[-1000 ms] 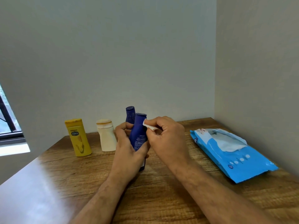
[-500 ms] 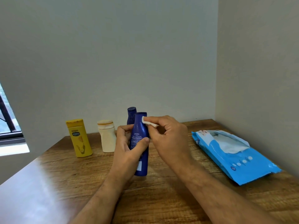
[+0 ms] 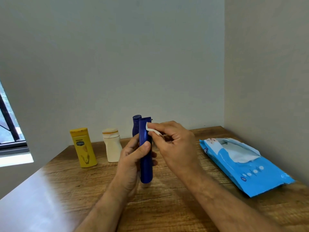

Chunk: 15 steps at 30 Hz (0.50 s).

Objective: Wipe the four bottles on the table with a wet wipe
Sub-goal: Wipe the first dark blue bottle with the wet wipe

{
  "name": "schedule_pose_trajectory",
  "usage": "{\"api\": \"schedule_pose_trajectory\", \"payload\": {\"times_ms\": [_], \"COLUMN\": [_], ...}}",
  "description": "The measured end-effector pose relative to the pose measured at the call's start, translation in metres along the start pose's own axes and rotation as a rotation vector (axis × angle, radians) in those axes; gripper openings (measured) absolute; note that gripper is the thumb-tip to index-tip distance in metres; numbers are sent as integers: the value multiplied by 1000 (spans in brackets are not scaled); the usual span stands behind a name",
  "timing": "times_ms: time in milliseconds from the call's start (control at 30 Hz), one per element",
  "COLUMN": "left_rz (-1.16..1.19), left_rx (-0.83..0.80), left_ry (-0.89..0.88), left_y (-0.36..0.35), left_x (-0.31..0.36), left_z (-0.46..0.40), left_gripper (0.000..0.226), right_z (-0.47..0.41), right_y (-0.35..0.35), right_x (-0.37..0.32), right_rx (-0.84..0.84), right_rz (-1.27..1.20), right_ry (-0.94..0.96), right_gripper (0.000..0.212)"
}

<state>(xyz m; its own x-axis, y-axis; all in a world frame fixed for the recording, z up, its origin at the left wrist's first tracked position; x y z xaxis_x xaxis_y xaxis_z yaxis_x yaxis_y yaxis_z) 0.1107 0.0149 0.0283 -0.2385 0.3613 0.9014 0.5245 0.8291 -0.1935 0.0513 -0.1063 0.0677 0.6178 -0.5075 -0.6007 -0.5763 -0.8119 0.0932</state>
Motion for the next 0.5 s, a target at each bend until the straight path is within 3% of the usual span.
{"api": "schedule_pose_trajectory", "payload": {"times_ms": [133, 233, 367, 500], "left_rz": [86, 143, 124, 125], "left_rx": [19, 36, 46, 71], "left_ry": [49, 98, 116, 125], "left_y": [-3, -6, -11, -10], "left_x": [-2, -1, -1, -1], "left_z": [0, 1, 1, 1], "left_gripper": [32, 39, 35, 38], "right_z": [-2, -1, 1, -1], "right_y": [3, 5, -2, -2], "right_x": [10, 11, 11, 16], "right_rx": [56, 64, -53, 9], "right_rz": [-73, 5, 43, 10], "right_ry": [-121, -79, -12, -44], "right_gripper": [20, 21, 22, 21]}}
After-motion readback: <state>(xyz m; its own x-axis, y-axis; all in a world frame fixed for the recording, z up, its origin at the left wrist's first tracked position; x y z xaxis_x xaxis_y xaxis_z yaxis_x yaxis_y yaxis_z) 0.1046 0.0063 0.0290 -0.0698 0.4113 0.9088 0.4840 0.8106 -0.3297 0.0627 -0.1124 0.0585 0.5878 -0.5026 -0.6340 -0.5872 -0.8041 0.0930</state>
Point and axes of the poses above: each hand's wrist, its own z-axis away from the middle knuckle, its own y-axis out of the back of the hand, x = y × z, the point moved 4 cm from there along -z, towards the middle knuckle, and after that the axes turned 1 degree about y, right-handed, at the moved point
